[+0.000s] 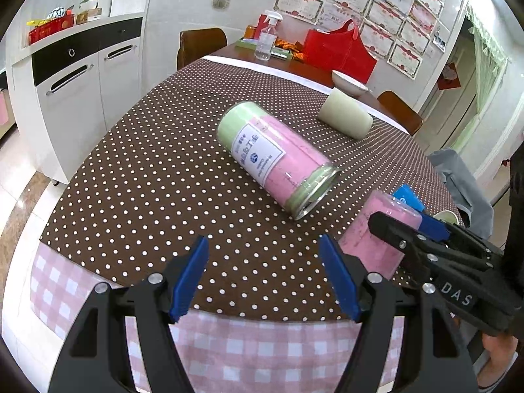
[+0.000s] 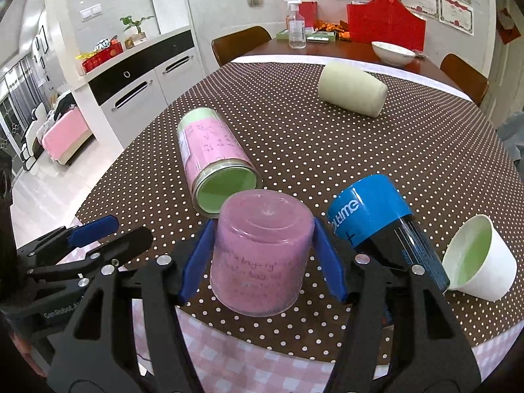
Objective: Flip cup upside down
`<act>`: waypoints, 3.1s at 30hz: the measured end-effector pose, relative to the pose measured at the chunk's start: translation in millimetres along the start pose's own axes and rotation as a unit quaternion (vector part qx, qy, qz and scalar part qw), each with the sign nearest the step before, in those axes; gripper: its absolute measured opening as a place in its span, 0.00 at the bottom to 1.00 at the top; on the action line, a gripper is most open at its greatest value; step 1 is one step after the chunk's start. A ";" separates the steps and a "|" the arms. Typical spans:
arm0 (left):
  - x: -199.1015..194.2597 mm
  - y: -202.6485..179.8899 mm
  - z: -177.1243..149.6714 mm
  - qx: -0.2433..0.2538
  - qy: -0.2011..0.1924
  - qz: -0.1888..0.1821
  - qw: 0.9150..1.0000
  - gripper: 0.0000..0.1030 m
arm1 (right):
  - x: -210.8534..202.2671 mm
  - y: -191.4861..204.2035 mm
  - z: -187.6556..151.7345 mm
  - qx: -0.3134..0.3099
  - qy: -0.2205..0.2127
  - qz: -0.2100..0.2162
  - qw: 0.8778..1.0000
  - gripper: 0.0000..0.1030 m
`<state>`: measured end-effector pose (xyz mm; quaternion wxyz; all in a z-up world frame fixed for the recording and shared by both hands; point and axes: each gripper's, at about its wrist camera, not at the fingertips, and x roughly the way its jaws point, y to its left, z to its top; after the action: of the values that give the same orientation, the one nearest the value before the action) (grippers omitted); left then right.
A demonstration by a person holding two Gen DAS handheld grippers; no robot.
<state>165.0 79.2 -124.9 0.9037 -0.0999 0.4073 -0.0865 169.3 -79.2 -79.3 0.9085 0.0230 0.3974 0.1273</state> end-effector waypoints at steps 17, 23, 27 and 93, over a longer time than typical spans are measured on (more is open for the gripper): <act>-8.1 -5.2 -8.9 0.005 0.002 0.012 1.000 0.67 | -0.5 3.5 -15.0 -0.022 -0.008 0.013 1.000 0.58; -9.4 -8.0 -10.5 0.007 0.003 0.012 1.000 0.67 | -3.4 1.5 -18.1 -0.018 -0.009 0.020 1.000 0.59; -11.0 -7.9 -11.2 0.007 0.003 0.010 1.000 0.67 | -5.3 1.2 -20.7 -0.016 -0.012 0.023 1.000 0.59; -120.5 -96.9 -44.9 0.127 -0.298 0.060 0.944 0.80 | -133.7 -24.0 -63.9 -0.031 -0.278 -0.083 0.957 0.88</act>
<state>45.2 9.4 -43.1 0.9925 0.0188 0.1103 -0.0492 40.8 -139.5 -30.6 0.9906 -0.0039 0.1260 0.0528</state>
